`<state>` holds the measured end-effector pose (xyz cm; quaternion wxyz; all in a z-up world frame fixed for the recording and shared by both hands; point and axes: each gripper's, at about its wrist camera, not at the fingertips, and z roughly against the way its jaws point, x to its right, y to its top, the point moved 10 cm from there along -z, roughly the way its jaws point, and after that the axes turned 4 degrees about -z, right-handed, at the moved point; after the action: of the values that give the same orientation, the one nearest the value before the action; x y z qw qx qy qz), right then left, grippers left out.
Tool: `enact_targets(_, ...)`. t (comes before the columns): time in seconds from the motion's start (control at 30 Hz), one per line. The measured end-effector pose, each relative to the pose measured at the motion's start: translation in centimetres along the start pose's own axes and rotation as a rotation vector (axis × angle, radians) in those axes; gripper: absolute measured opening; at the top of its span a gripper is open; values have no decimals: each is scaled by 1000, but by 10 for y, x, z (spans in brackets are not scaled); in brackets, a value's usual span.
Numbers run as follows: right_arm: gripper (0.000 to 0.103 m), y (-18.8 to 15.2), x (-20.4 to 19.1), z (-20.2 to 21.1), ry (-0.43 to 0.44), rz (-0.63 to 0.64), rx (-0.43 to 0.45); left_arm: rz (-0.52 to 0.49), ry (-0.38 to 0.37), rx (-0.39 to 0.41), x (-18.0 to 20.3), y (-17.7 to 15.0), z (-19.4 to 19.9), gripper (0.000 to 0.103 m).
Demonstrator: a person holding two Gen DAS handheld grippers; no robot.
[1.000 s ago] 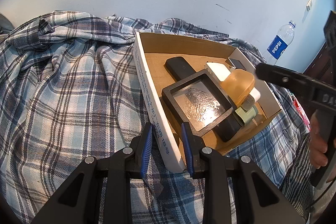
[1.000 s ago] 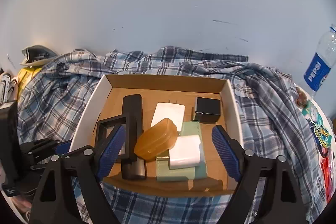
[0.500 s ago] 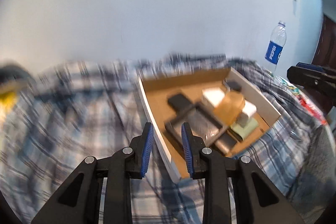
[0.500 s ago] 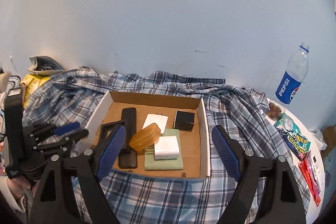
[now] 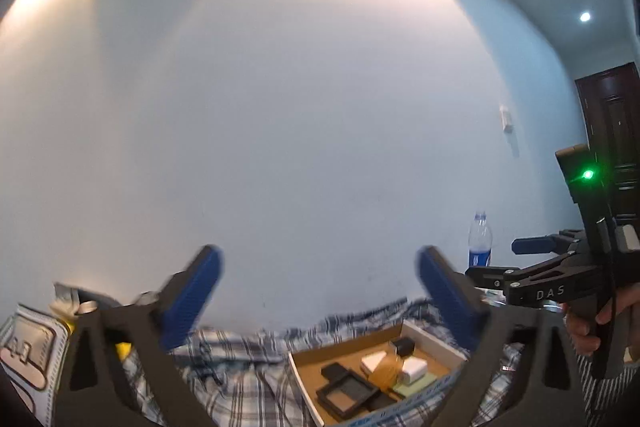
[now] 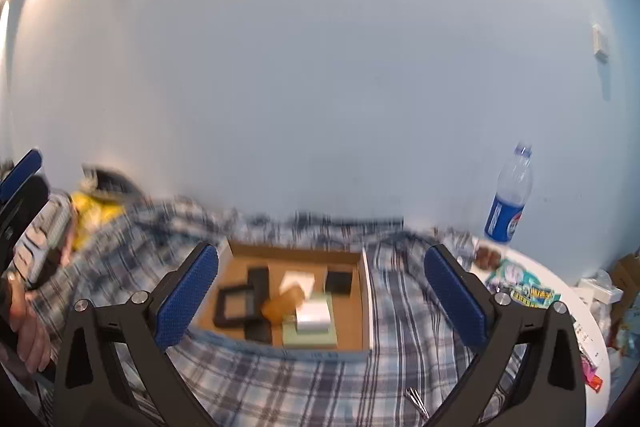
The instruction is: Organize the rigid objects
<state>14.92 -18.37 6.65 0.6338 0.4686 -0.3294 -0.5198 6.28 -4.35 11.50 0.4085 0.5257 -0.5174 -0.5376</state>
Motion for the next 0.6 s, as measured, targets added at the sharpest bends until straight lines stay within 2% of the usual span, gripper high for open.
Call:
enact_targets(0.1,103,14,-2,23,4,10,99,-6,25,94,8,17,18,103)
enact_targets(0.17,103,20,-3,36,-9,20,151,-6,49,68,9,13,19,103)
enact_targets(0.27,103,19,-2,45,3,10,170,34,50,7,10,4,14,103)
enact_targets(0.43,103,14,4,60,16,0,240,90,153,61,-3,-3,25,103)
enact_targets(0.53,103,5,8,61,11,-4,255,120,127,43,0,-13,29,103)
enact_targets(0.6,103,-3,7,61,18,3,264,110,141,44,5,-22,29,103)
